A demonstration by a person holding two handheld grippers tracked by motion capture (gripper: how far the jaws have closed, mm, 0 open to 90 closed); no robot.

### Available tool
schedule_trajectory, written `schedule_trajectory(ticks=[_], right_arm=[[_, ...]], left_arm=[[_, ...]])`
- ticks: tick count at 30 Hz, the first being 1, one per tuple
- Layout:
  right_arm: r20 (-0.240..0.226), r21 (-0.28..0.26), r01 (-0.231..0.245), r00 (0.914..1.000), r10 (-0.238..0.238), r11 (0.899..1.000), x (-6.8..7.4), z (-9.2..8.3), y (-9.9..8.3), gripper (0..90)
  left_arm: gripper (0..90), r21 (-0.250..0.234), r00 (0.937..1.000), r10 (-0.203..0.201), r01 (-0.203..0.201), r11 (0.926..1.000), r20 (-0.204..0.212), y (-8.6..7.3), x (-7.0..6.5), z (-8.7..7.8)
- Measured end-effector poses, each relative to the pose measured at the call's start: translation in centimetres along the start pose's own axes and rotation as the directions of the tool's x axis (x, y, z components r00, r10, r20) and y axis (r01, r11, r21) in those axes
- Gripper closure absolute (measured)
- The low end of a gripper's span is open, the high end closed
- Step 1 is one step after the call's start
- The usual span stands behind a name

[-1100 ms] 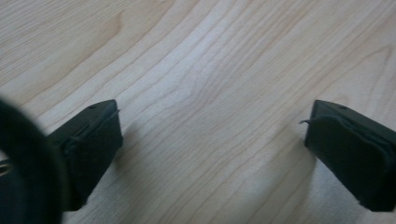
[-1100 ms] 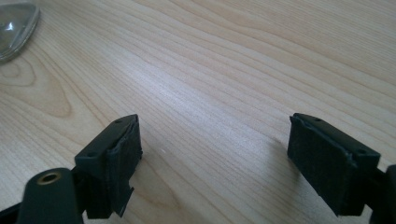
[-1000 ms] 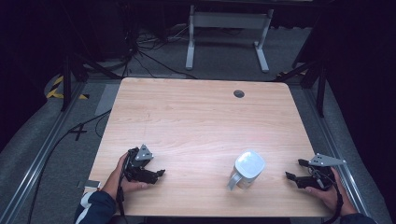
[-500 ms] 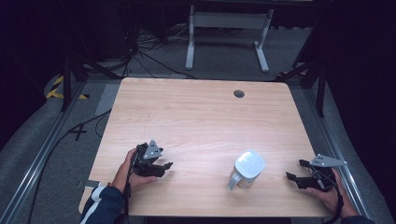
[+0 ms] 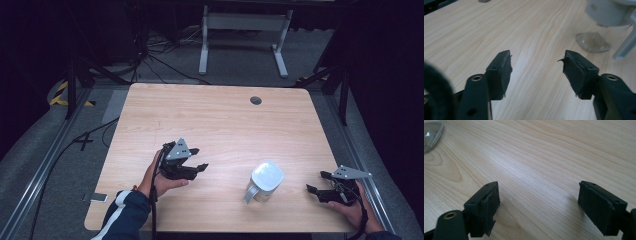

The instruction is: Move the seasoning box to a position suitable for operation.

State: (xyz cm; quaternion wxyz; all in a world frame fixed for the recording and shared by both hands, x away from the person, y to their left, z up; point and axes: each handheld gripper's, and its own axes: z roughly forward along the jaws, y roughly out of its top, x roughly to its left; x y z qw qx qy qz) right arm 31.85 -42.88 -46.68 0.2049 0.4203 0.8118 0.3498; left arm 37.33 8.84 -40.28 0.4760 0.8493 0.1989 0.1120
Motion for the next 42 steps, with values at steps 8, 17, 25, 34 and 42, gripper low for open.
schedule_trajectory(ticks=[8,17,25,34,42], right_arm=[[0.000,0.000,0.000,1.0000,0.000,1.000,0.0,0.0,0.0,17.6],[0.007,0.015,-0.010,0.9999,0.010,1.000,0.0,0.0,0.3,23.0],[-0.051,-0.022,0.013,0.9986,-0.015,1.000,1.5,-0.6,3.1,46.9],[-0.056,-0.049,0.086,0.9945,-0.089,0.995,3.6,0.0,7.4,53.5],[-0.042,-0.056,0.116,0.9921,-0.118,0.992,4.3,0.0,7.0,52.7]], left_arm=[[68.2,-0.029,0.9943,0.070,-0.068,0.9973,0.080,2.6,-1.4,1.9],[79.3,-0.104,0.9787,0.122,-0.106,0.9889,0.165,5.1,-3.2,3.3],[86.9,-0.082,0.9586,0.186,-0.172,0.9816,0.215,6.7,-5.7,4.9],[89.7,-0.084,0.9359,0.209,-0.193,0.9777,0.284,7.5,-7.7,6.5],[89.8,-0.064,0.9326,0.209,-0.199,0.9779,0.294,7.2,-8.6,7.6]])
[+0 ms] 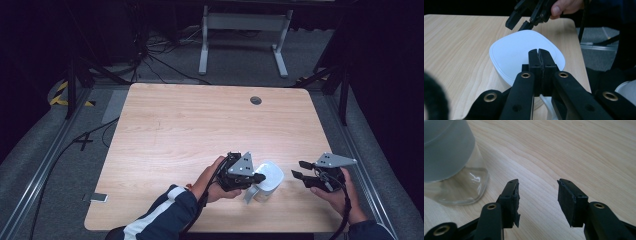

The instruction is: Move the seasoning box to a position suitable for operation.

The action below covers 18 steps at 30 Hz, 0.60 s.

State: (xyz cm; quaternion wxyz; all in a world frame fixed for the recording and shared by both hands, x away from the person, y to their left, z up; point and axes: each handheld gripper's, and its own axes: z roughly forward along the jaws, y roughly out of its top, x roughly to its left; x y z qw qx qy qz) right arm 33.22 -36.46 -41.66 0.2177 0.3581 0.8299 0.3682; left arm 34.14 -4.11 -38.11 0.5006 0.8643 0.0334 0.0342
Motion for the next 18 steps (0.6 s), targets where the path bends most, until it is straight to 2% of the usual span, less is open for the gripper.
schedule_trajectory(ticks=[1,8,10,14,15,18], right_arm=[[0.003,0.003,0.006,1.0000,-0.006,1.000,0.0,-0.1,-0.1,52.7],[0.010,-0.008,-0.012,0.9999,0.012,1.000,-0.3,-0.7,-0.5,51.3],[0.012,-0.009,-0.005,0.9999,0.005,1.000,-0.4,-0.8,-0.5,51.3],[0.013,-0.020,0.001,0.9999,0.000,1.000,-0.3,-1.0,-0.5,56.1],[0.014,-0.035,0.003,0.9999,-0.002,0.999,-0.2,-1.3,-0.4,59.9],[0.012,-0.036,0.005,0.9999,-0.004,0.999,0.0,-1.3,-0.3,61.4]], left_arm=[[89.8,0.003,0.9998,0.019,-0.019,0.9998,0.004,0.0,0.1,0.0],[89.8,0.001,0.9997,0.006,-0.006,1.0000,0.022,0.0,-0.4,0.0],[89.8,0.006,0.9999,0.011,-0.011,0.9999,0.012,0.0,-0.6,0.0],[90.0,0.016,0.9996,0.029,-0.029,0.9994,0.002,0.1,-0.9,-0.1],[90.0,0.019,0.9991,0.042,-0.042,0.9989,-0.004,0.2,-0.9,-0.2],[90.0,0.015,0.9991,0.042,-0.043,0.9990,0.005,0.1,-0.8,-0.2]])
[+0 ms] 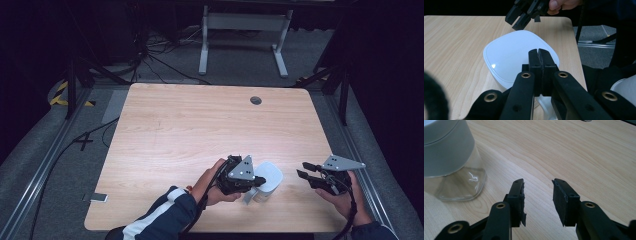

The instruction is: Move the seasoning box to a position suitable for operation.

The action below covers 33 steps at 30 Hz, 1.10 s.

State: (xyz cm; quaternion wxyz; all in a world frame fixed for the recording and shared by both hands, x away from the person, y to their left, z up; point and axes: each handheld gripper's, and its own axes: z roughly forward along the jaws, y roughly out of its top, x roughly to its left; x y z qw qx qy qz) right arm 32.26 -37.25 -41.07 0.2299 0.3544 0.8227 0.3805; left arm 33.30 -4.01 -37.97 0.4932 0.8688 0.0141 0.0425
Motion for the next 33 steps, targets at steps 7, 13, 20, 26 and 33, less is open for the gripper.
schedule_trajectory(ticks=[7,13,20,26,33], right_arm=[[-0.038,-0.009,0.021,0.9991,-0.021,1.000,0.6,-0.1,0.4,60.0],[-0.040,0.001,0.026,0.9989,-0.026,1.000,0.7,0.1,0.4,59.7],[-0.050,0.007,0.037,0.9981,-0.037,0.999,1.0,0.1,0.4,59.7],[-0.046,0.010,0.041,0.9981,-0.041,0.999,1.1,0.1,0.4,59.3],[-0.044,0.021,0.036,0.9984,-0.035,0.999,0.9,0.4,0.2,59.1]], left_arm=[[90.0,-0.010,0.9999,-0.011,0.011,0.9999,0.001,-0.2,0.1,-0.2],[90.0,-0.008,0.9999,-0.005,0.006,1.0000,0.013,-0.1,-0.3,0.0],[90.0,-0.024,0.9993,-0.034,0.034,0.9991,-0.016,-0.5,-0.2,-0.2],[90.0,-0.012,0.9996,-0.022,0.022,0.9997,-0.020,-0.5,-0.7,-0.4],[90.0,-0.034,0.9994,-0.031,0.030,0.9990,-0.018,-0.9,-0.6,-0.6]])
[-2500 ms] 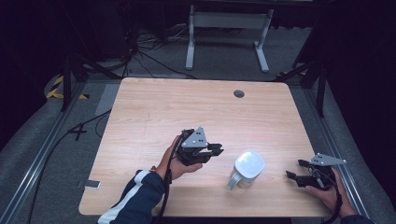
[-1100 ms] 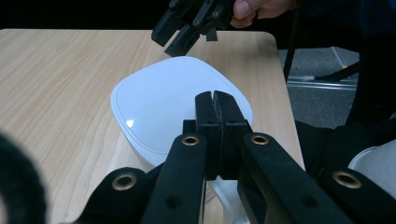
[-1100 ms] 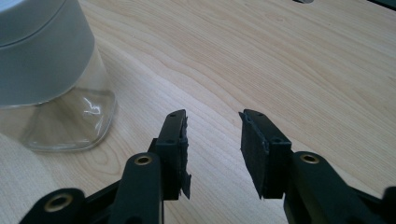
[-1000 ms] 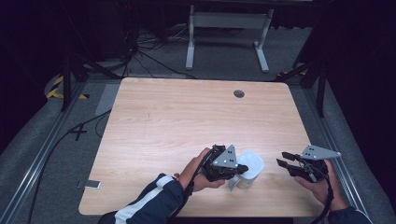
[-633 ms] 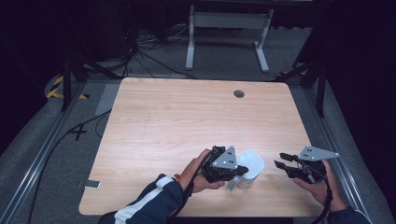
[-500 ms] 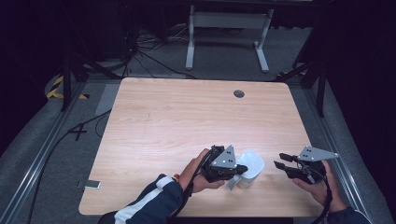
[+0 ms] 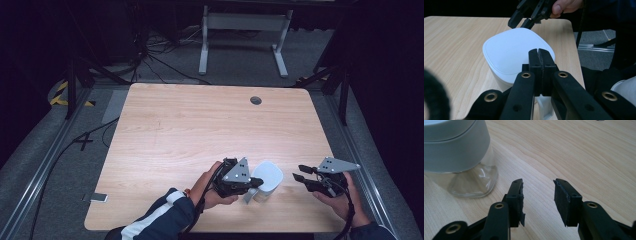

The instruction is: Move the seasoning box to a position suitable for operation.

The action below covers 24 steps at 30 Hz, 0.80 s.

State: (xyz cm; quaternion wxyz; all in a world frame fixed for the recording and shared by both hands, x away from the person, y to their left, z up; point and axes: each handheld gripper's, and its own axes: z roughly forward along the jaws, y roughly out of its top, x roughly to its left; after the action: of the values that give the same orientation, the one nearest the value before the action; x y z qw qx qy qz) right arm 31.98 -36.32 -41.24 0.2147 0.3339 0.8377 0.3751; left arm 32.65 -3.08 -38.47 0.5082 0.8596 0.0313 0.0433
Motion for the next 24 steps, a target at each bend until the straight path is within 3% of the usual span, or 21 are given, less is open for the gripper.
schedule_trajectory(ticks=[7,12,13,14,16,17,18,21,24], right_arm=[[0.000,-0.027,0.000,1.0000,0.000,1.000,0.0,-0.3,0.4,57.1],[-0.032,-0.074,0.002,0.9995,-0.004,0.997,0.2,-1.0,1.2,60.7],[-0.044,-0.082,0.004,0.9990,-0.008,0.997,0.4,-1.2,1.4,60.8],[-0.046,-0.084,0.014,0.9988,-0.018,0.996,0.5,-1.2,1.5,60.8],[-0.046,-0.077,0.031,0.9983,-0.035,0.997,0.9,-1.1,1.7,61.0],[-0.044,-0.075,0.034,0.9983,-0.038,0.997,1.0,-1.0,1.7,60.9],[-0.045,-0.067,0.038,0.9982,-0.041,0.997,1.0,-1.0,1.6,60.6],[-0.038,-0.058,0.032,0.9987,-0.035,0.998,0.8,-0.8,1.4,59.8],[-0.037,-0.055,0.019,0.9991,-0.021,0.998,0.7,-0.8,1.3,59.2]], left_arm=[[90.0,-0.013,0.9999,-0.011,0.011,0.9999,0.005,-0.1,0.1,0.0],[90.0,-0.011,0.9997,-0.011,0.011,0.9999,-0.021,0.0,-0.2,0.1],[90.0,-0.004,0.9998,0.005,-0.005,1.0000,-0.021,0.1,0.1,0.2],[90.0,-0.019,0.9996,-0.025,0.025,0.9995,-0.010,0.1,0.3,0.4],[90.0,-0.030,0.9992,-0.039,0.039,0.9988,0.004,0.0,0.4,0.6],[90.0,-0.030,0.9998,-0.020,0.020,0.9993,0.006,0.1,0.4,0.6],[90.0,-0.024,0.9996,-0.025,0.025,0.9994,0.013,0.1,0.3,0.6],[90.0,-0.016,1.0000,-0.005,0.006,0.9999,0.008,0.1,0.1,0.4],[90.0,-0.022,0.9999,-0.017,0.017,0.9996,0.000,-0.1,0.1,0.3]])
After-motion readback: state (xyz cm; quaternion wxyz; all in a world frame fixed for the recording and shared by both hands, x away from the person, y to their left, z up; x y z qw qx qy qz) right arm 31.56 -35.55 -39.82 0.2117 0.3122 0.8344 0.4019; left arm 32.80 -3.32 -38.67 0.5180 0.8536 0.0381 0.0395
